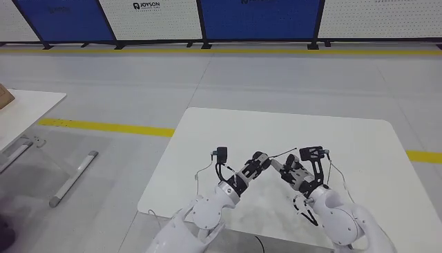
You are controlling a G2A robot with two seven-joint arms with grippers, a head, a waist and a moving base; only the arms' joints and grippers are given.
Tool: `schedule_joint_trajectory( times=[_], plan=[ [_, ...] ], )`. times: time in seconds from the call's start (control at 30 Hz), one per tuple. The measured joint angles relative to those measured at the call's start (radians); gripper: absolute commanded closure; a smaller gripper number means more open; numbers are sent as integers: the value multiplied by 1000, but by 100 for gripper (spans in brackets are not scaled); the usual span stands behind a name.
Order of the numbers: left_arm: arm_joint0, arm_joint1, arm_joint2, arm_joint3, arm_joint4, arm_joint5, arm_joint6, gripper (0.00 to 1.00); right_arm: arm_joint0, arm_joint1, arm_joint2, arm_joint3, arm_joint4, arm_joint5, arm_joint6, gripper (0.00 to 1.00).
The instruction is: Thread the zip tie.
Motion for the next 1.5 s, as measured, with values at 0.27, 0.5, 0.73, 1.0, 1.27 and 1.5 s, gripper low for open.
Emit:
schedule_joint_trajectory(
  times=[0.27,0.5,0.73,1.0,1.27,1.5],
  plan=[
    [-4,-1,7,0,8,6,-4,100,-2,1,-3,-12,-6,-6,-5,61],
    [-6,-3,10,7,11,12,-4,100,-3,2,-4,-17,-11,-9,-6,66],
    [-9,-4,16,9,16,15,-4,100,-1,2,-7,-17,-12,-11,-3,71],
    [-9,-5,18,11,16,13,-6,100,2,2,-12,-16,-21,-10,-2,78],
    [-8,-6,19,14,25,9,4,100,-1,1,-19,-21,-35,1,-9,90],
    [-8,-7,20,15,29,8,5,100,-5,2,-20,-23,-37,-3,-17,100]
  ],
)
